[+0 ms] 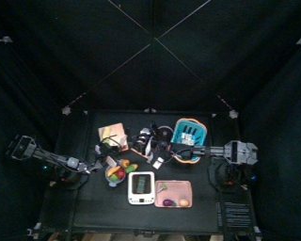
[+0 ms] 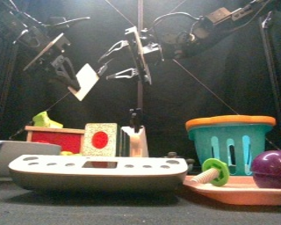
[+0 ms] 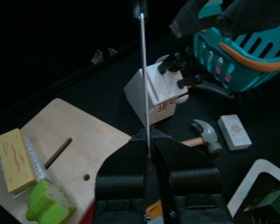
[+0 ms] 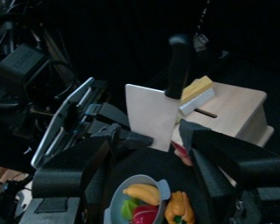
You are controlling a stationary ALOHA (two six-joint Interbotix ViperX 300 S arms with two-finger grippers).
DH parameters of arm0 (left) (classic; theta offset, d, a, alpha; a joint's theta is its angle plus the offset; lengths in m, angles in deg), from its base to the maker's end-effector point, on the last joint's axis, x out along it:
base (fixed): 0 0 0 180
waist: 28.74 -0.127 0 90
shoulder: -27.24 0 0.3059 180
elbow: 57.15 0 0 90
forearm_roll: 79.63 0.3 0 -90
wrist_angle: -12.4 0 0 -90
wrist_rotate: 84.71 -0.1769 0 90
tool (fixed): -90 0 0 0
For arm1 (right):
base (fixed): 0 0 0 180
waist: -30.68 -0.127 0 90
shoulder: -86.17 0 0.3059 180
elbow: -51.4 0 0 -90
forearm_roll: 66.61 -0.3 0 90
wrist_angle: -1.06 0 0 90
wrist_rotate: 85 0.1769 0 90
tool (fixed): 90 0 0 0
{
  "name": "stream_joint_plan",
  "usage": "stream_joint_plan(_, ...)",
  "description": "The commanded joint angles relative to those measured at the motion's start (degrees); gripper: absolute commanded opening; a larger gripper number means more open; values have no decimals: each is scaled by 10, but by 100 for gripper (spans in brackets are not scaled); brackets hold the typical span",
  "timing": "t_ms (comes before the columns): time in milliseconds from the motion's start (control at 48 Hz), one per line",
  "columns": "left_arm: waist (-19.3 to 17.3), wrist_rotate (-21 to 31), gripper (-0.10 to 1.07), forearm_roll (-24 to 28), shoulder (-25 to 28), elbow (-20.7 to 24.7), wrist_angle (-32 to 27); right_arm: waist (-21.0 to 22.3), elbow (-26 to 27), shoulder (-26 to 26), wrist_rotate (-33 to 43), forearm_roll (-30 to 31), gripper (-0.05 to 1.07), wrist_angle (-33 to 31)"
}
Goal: Grab cleaver handle
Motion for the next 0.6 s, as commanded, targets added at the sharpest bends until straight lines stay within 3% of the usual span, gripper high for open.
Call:
stream_joint_plan(0,3,-1,42,3,-14,2,57,-10,-15,-44,-1,14,90,-1)
stream_joint_plan(208,-11,-4,42,7,-75,-17,249,-22,-78,-101,-4,34,90,0)
stream_joint_plan(458,-87,-3,42,1,-147,-48,429,-50,-134,-156,-4,79,90,-28)
stream_joint_plan(583,-119,-3,42,-22,-159,-56,519,-56,-145,-176,-4,104,90,-49)
